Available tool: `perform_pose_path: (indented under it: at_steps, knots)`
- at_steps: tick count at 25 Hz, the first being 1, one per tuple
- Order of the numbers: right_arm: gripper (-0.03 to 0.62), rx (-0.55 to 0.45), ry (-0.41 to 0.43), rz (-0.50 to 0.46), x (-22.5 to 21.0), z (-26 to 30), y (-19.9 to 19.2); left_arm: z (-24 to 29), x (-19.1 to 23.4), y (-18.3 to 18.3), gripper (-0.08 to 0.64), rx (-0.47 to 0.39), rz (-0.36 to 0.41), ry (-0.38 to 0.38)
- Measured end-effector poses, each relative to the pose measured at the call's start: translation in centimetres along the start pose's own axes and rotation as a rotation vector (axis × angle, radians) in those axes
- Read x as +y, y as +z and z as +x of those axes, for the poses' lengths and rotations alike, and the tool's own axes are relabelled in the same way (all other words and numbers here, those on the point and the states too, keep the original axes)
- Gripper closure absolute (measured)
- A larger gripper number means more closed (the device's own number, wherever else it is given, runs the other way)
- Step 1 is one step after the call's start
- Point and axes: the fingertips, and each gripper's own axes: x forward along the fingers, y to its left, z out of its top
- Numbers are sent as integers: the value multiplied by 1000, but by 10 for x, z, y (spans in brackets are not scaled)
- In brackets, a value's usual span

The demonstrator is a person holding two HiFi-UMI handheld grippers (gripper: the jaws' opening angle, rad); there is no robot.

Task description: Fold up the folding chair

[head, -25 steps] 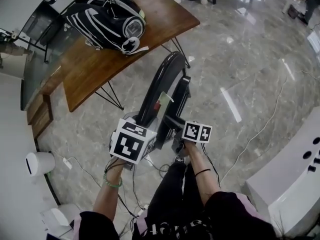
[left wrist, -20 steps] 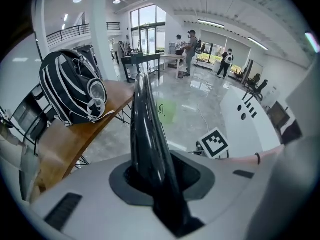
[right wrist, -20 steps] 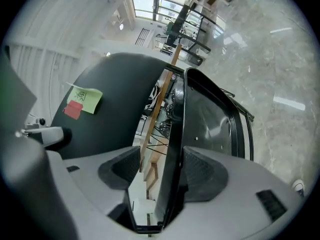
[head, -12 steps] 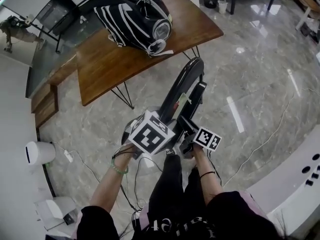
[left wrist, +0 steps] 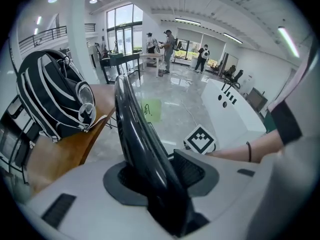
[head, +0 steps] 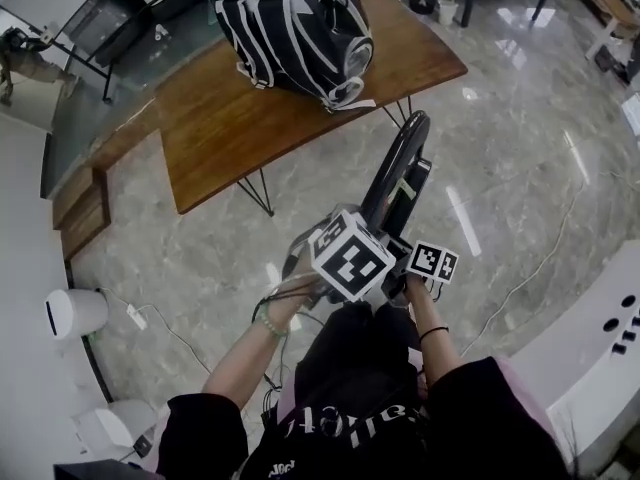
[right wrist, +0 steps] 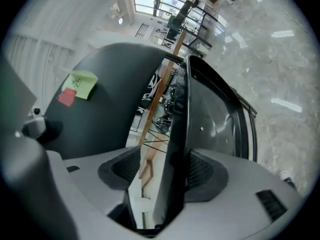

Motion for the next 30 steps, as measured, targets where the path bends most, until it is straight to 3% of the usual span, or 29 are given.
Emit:
perform_pose_path:
  at_steps: [5, 8, 13, 20, 26, 30]
  knots:
    - [311, -15, -33, 37, 1, 8, -3, -1, 5, -5, 413, -2, -6, -3]
    - [311, -13, -55, 13, 1, 11, -6, -2, 8, -8, 413, -7, -7, -16]
    - [311, -21, -38, 5, 8, 25, -7, -6, 23, -14, 413, -20, -14, -23]
    - [322, -72, -81, 29, 8, 36, -3, -8, 33, -13, 413, -18, 37, -45]
    - [397, -125, -129, 62, 5, 60, 6, -9, 63, -13, 413, -2, 130, -82]
    - [422, -115, -151, 66, 10, 87, 8, -12, 95, -25, 414, 9, 130, -119]
